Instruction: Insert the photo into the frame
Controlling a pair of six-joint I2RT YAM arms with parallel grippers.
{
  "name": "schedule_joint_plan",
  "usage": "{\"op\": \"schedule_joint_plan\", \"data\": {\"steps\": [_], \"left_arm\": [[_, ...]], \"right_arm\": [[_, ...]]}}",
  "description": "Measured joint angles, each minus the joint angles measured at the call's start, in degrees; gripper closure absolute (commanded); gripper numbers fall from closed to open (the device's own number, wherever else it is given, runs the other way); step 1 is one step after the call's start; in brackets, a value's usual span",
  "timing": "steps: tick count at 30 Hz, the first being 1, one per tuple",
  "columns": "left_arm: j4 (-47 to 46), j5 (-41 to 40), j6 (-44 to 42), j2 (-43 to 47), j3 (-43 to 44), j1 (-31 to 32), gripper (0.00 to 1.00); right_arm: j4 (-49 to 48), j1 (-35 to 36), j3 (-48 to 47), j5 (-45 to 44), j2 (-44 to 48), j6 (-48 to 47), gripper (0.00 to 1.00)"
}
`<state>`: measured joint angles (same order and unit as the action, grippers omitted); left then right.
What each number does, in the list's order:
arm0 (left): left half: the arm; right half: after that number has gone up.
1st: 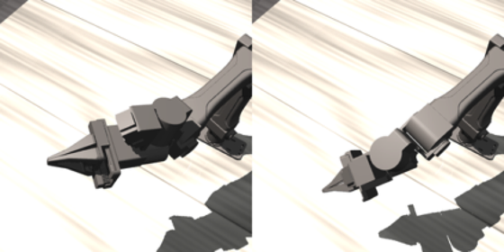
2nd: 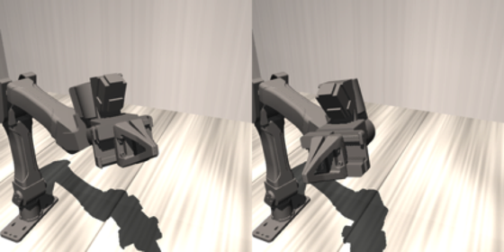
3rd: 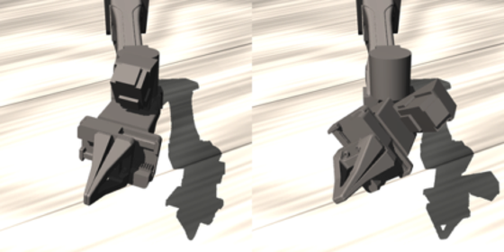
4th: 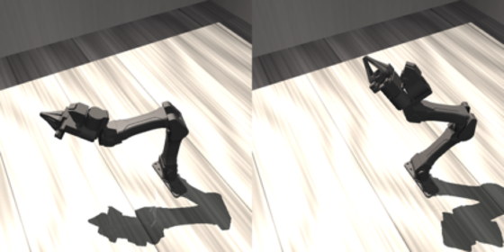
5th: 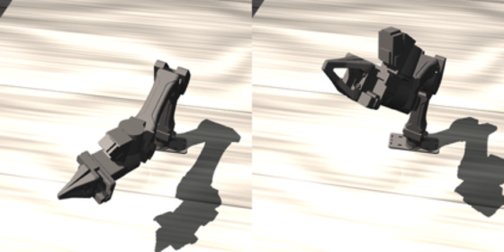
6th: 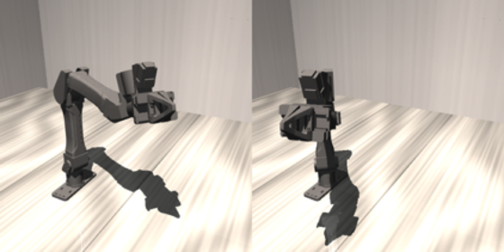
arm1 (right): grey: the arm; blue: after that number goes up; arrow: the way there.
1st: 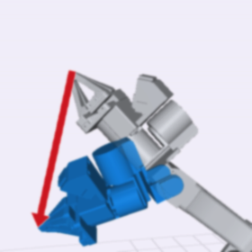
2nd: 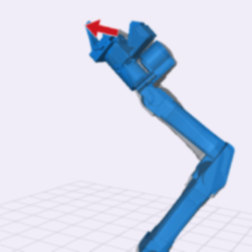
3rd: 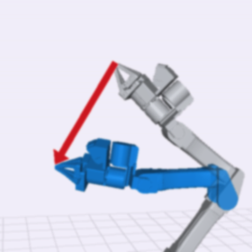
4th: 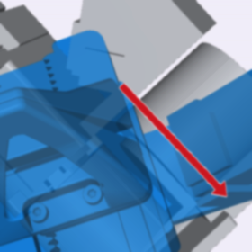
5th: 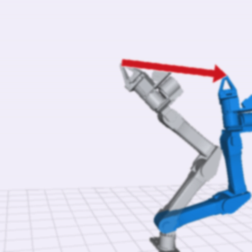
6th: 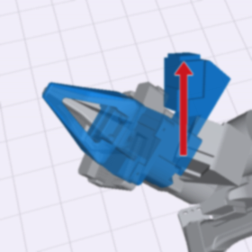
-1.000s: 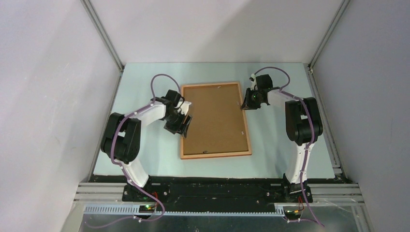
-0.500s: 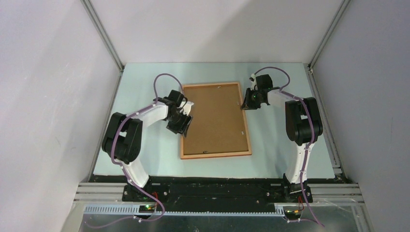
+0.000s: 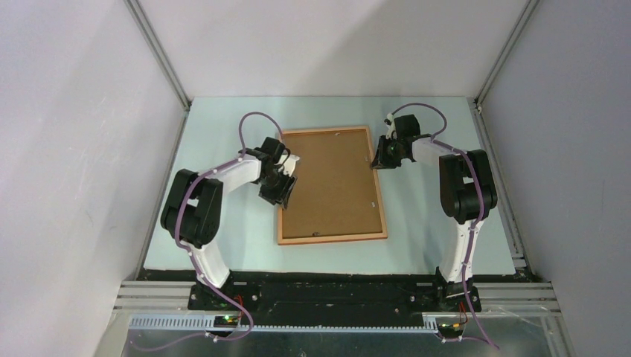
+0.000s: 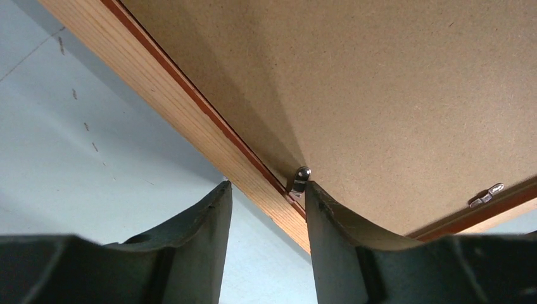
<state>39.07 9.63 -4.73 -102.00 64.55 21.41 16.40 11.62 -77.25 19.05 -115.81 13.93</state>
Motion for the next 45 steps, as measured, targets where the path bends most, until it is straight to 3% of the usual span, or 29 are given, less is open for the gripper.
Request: {"op": "schedule_joint_plan", "data": {"steps": [10, 19, 27, 39, 45], "left_arm": [[0.0, 0.1, 0.2, 0.0, 0.0, 0.3, 0.59], [0.1, 0.2, 0.2, 0.0, 0.0, 0.3, 0.58], [-0.2, -0.6, 0.0, 0.0, 0.0, 0.3, 0.32], [-0.9, -2.7, -0.1, 1.4, 0.0, 0.3, 0.01], [-0.9, -6.6, -0.5, 2.5, 0.5, 0.0, 0.00]], "right_arm": [[-0.1, -0.1, 0.1, 0.3, 0.0, 0.0, 1.00], [-0.2, -0.1, 0.1, 0.4, 0.0, 0.0, 1.00], [-0.2, -0.1, 0.1, 0.4, 0.0, 0.0, 1.00], [-0.2, -0.1, 0.1, 0.4, 0.0, 0.0, 1.00], [-0.2, -0.1, 0.1, 0.4, 0.0, 0.0, 1.00]]}}
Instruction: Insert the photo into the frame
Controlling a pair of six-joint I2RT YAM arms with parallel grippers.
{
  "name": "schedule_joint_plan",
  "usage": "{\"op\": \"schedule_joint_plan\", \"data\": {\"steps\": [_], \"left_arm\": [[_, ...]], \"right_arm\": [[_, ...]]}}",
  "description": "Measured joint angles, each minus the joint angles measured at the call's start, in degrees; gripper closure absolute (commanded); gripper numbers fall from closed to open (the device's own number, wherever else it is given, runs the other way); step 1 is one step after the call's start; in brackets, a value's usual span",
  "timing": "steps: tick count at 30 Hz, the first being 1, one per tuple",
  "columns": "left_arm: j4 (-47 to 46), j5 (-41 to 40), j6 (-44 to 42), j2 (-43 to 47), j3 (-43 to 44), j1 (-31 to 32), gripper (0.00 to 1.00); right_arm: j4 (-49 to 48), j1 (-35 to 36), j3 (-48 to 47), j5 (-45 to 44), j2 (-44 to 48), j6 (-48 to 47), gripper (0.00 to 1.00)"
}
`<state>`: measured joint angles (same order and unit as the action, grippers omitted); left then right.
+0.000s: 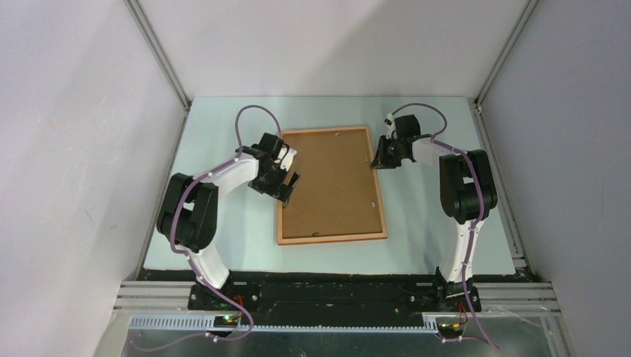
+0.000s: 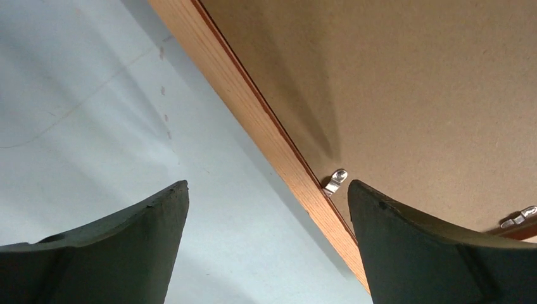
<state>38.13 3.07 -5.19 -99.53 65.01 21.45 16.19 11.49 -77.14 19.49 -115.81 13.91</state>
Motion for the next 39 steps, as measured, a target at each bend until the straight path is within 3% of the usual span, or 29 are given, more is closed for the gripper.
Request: {"op": "schedule_joint_plan", "data": {"steps": [17, 31, 39], "left_arm": [[-0.3, -2.0, 0.7, -6.9, 11.6, -4.1, 0.01], [-0.3, 1.8, 6.7, -15.3, 19.1, -8.5, 0.16], [-0.3, 4.3, 8.4, -17.4, 20.6, -8.5, 0.34]], "right_arm": [[-0.5, 0.4, 0.5, -0.6, 0.4, -0.8, 0.92], [-0.7, 1.2, 1.6, -2.7, 1.6, -2.1, 0.89], [-0.6, 1.3, 2.2, -3.2, 2.1, -2.2, 0.87]]}}
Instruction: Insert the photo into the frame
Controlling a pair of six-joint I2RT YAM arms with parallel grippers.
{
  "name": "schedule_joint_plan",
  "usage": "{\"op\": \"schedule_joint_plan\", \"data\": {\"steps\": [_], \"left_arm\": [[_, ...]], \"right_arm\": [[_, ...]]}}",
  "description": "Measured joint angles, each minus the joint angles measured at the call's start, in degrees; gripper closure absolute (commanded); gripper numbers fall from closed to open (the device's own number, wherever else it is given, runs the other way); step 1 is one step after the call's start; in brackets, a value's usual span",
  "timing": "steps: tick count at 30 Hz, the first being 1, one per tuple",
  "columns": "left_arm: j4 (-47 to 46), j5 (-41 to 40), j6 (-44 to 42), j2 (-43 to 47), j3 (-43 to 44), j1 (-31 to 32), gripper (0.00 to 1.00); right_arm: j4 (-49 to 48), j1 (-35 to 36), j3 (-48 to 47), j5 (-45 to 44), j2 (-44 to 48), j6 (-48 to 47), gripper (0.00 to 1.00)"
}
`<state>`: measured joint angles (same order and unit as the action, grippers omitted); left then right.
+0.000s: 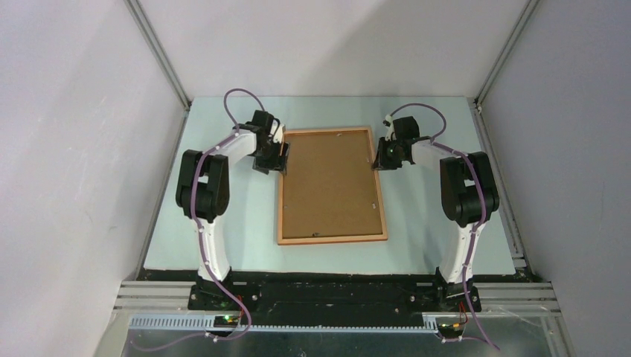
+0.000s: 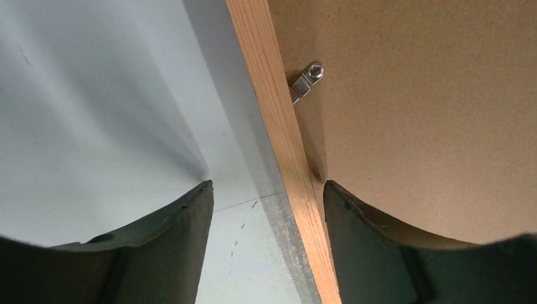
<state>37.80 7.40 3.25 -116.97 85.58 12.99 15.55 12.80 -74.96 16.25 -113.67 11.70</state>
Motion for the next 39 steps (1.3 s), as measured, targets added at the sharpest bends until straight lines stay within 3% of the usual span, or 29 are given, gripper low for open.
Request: {"op": "schedule_joint_plan", "data": {"steps": [4, 14, 26, 33, 39], "left_arm": [[0.0, 1.4, 0.7, -0.2, 0.0, 0.0, 0.48], [0.0, 5.1, 1.4, -0.4, 0.0, 0.7, 0.65], [-0.6, 6.4, 2.4, -0.4, -0.5, 1.1, 0.82], [-0.8, 6.5, 2.8, -0.4, -0.7, 1.1, 0.99], [-1.3, 6.5, 2.7, -0.1, -1.2, 1.2, 1.00]], "right_arm": [[0.0, 0.0, 0.4, -0.4, 0.3, 0.0, 0.87], [-0.4, 0.2, 3.6, -1.1, 2.9, 0.0, 0.81], [-1.3, 0.4, 4.9, -1.9, 6.9, -0.4, 0.51], [-2.2, 0.4, 4.9, -2.5, 7.6, -0.8, 0.40], [-2.0, 0.4, 4.3, -4.1, 7.1, -1.3, 0.37]]}}
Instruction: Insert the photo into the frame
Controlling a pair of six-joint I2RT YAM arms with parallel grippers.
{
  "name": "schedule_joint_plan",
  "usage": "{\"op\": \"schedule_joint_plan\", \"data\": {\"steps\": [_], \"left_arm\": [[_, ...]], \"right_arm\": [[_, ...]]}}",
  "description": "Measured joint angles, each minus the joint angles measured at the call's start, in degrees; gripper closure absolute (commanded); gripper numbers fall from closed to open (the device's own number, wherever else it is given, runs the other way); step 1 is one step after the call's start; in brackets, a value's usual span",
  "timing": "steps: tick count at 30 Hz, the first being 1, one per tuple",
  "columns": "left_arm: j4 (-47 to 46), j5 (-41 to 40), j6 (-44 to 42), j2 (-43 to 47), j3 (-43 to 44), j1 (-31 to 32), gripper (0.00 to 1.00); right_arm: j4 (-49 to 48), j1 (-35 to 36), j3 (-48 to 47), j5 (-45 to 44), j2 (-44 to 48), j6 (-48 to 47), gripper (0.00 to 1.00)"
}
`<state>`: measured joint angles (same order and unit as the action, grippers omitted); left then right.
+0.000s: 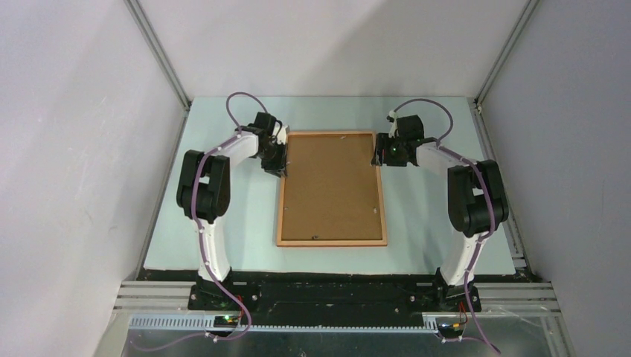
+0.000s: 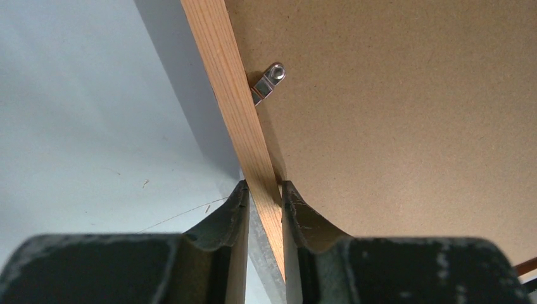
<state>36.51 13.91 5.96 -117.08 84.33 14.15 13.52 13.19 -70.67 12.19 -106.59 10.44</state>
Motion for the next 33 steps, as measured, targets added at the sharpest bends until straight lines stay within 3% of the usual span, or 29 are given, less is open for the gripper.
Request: {"op": "schedule_joint_plan", "data": {"steps": [33], "left_arm": [[-3.4, -0.2, -1.0, 1.8, -3.0, 1.6, 1.00]], "right_arm": [[9.0, 3.5, -10.9, -8.6, -7.9, -2.0, 0.41]]}}
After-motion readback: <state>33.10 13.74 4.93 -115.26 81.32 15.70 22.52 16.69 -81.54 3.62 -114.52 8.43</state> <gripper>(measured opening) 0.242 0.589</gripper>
